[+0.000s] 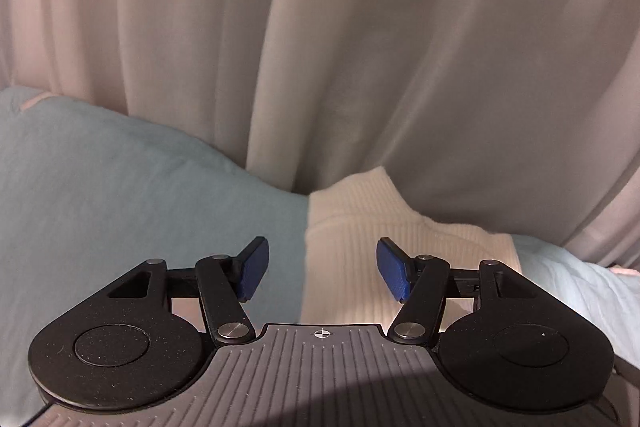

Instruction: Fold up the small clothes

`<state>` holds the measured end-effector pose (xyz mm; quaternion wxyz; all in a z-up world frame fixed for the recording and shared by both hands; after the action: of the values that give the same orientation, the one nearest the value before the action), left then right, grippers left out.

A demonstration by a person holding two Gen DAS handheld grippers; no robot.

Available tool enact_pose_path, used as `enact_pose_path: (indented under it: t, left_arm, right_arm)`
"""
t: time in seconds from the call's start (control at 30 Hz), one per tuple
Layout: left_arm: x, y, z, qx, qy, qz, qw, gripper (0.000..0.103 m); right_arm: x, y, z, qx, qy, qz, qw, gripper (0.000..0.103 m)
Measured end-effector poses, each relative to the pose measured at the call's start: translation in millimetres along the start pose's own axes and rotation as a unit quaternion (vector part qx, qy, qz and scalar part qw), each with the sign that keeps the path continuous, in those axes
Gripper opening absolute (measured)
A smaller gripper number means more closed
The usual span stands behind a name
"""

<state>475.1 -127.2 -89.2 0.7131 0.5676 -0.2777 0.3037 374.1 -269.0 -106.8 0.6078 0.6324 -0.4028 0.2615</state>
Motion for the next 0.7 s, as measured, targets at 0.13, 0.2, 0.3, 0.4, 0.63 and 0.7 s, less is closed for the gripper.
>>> enact_pose_path:
  t: [0.13, 0.2, 0.3, 0.4, 0.63, 0.7]
  left_arm:
    - [-12.8, -21.8, 18.0, -0.012, -0.024, 0.003, 0.9996, 0.069]
    - [-15.6, -27.3, 21.7, -0.003, -0.044, 0.004, 0.999, 0.071]
    - [-13.8, -30.4, 23.9, -0.001, -0.045, 0.005, 0.999, 0.074]
    - [-16.3, -34.5, 28.4, -0.001, -0.056, 0.006, 0.9984, 0.075]
    - [-15.7, -40.0, 21.1, -0.021, -0.019, -0.011, 0.9995, 0.077]
    - [-17.5, -42.2, 18.5, -0.025, -0.009, -0.013, 0.9996, 0.077]
  right_arm:
    - [-3.4, 5.9, 13.6, -0.006, -0.027, 0.013, 1.0, 0.016]
    - [-5.0, 8.0, 27.1, -0.012, -0.06, 0.02, 0.998, 0.014]
    - [-8.6, 9.2, 41.5, -0.044, -0.102, 0.023, 0.994, 0.008]
    - [-8.7, 8.4, 44.5, -0.047, -0.115, 0.02, 0.992, 0.008]
    - [-8.6, 7.5, 43.7, -0.055, -0.108, 0.02, 0.992, 0.008]
    - [-8.7, 6.5, 44.1, -0.056, -0.108, 0.02, 0.992, 0.008]
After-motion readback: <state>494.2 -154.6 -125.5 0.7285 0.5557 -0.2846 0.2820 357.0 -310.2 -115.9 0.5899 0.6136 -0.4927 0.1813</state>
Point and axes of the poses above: each gripper's, at about its wrist camera, not at the fingertips, and y roughly against the way its jaws point, z to its right, x to its top, the point moved 8 cm from there along -y, roughly the way its jaws point, and after that the axes turned 2 degrees about y, right-handed, at the moved point
